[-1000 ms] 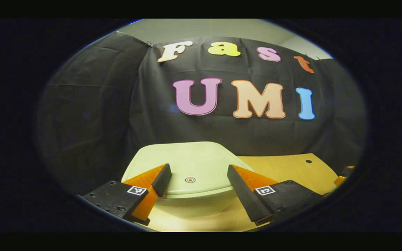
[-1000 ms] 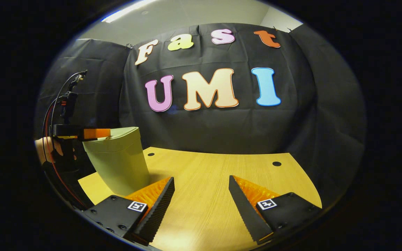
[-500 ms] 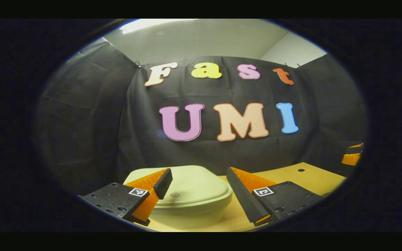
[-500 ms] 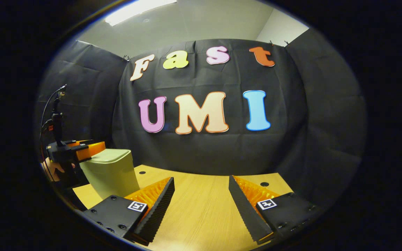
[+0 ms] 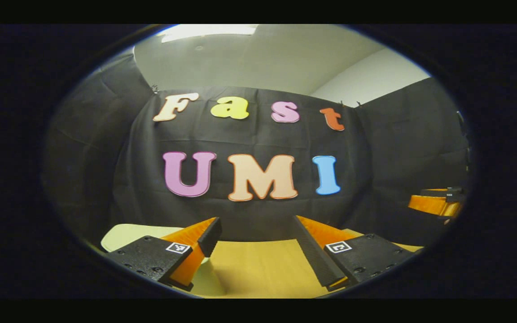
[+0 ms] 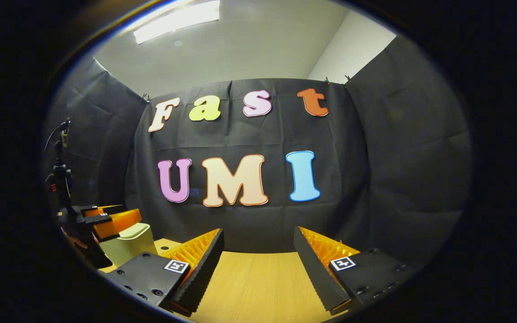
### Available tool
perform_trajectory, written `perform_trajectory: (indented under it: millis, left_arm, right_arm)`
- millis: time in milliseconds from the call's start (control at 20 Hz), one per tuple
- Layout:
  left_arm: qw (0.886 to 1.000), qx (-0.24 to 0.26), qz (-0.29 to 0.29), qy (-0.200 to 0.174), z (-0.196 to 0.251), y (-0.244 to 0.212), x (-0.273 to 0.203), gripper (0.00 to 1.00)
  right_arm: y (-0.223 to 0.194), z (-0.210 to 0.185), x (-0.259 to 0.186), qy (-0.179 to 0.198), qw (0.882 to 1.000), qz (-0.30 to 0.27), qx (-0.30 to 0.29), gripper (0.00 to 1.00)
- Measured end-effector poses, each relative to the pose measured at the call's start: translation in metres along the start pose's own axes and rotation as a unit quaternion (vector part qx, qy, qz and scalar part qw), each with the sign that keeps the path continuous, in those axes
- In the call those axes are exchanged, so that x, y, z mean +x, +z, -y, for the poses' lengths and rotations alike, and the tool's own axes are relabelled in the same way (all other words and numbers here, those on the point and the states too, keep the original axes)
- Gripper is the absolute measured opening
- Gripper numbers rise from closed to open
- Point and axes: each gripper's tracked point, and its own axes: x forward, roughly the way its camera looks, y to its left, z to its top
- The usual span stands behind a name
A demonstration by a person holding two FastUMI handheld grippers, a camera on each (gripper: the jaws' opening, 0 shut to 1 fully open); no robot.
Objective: Press the lid of the desktop garbage bin to open it, pick up the crumpled paper on the desktop and throw it into the bin, then pick up the pop can on the desktop and drop it into the bin, and finally close the garbage bin lid.
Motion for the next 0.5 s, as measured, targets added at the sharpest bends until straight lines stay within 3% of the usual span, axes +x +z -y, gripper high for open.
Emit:
perform_trajectory:
  millis: [500]
  left_arm:
    - [0.999,0.001,0.010,-0.051,0.043,0.008,-0.002,0.93]
  right_arm:
    - [0.012,0.010,-0.007,-0.007,1.000,0.016,0.009,0.98]
